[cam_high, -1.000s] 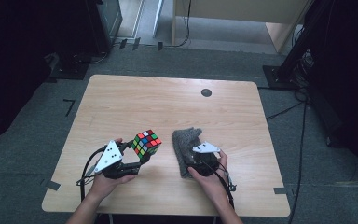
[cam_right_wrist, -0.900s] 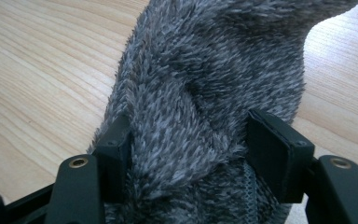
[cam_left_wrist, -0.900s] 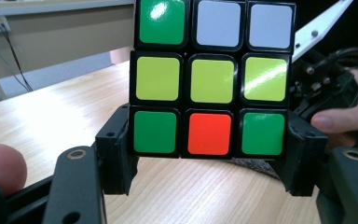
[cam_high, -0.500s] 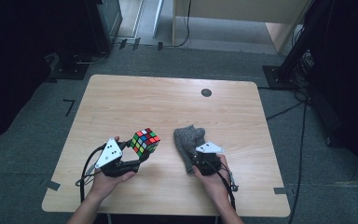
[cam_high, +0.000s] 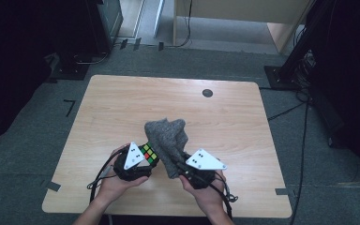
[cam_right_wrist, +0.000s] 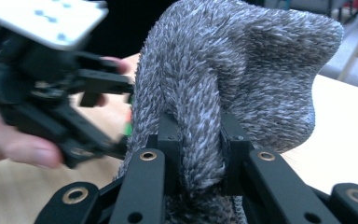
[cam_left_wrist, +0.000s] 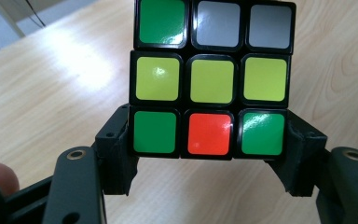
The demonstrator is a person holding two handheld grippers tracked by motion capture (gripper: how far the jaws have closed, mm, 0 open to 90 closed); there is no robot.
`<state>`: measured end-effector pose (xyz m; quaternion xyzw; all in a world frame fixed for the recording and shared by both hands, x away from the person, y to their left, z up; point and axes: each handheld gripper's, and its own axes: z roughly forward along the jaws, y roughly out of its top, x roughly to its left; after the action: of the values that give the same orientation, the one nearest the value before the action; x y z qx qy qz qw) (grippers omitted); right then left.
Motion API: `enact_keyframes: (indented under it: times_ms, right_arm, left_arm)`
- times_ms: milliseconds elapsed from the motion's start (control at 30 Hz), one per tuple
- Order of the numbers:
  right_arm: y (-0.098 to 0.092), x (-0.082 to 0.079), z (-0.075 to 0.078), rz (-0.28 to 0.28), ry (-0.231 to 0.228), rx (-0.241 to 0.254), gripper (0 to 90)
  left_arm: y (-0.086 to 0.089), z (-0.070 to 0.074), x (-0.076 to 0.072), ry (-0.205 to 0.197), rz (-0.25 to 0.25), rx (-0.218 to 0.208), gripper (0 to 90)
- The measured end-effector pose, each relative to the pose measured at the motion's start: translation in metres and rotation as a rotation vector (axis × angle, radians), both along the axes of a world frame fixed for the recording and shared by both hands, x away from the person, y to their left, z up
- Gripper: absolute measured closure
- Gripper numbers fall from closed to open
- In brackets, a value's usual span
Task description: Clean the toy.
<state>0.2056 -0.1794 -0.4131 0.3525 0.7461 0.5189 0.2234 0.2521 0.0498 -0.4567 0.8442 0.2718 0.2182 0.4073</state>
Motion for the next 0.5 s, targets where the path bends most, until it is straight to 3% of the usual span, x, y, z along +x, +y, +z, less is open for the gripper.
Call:
enact_keyframes:
  times_ms: [100, 300, 500]
  right_arm:
    - [0.014, -0.007, 0.000, 0.042, 0.001, -0.039, 75.6]
    - [0.039, -0.012, -0.010, 0.081, 0.042, -0.166, 75.3]
    - [0.030, -0.008, -0.007, 0.035, 0.028, -0.168, 75.3]
  left_arm:
    - [-0.011, 0.000, -0.006, -0.002, -0.008, 0.048, 34.2]
    - [-0.025, 0.000, -0.017, -0.062, -0.041, 0.118, 34.3]
    - [-0.020, 0.000, -0.015, -0.065, -0.043, 0.107, 34.4]
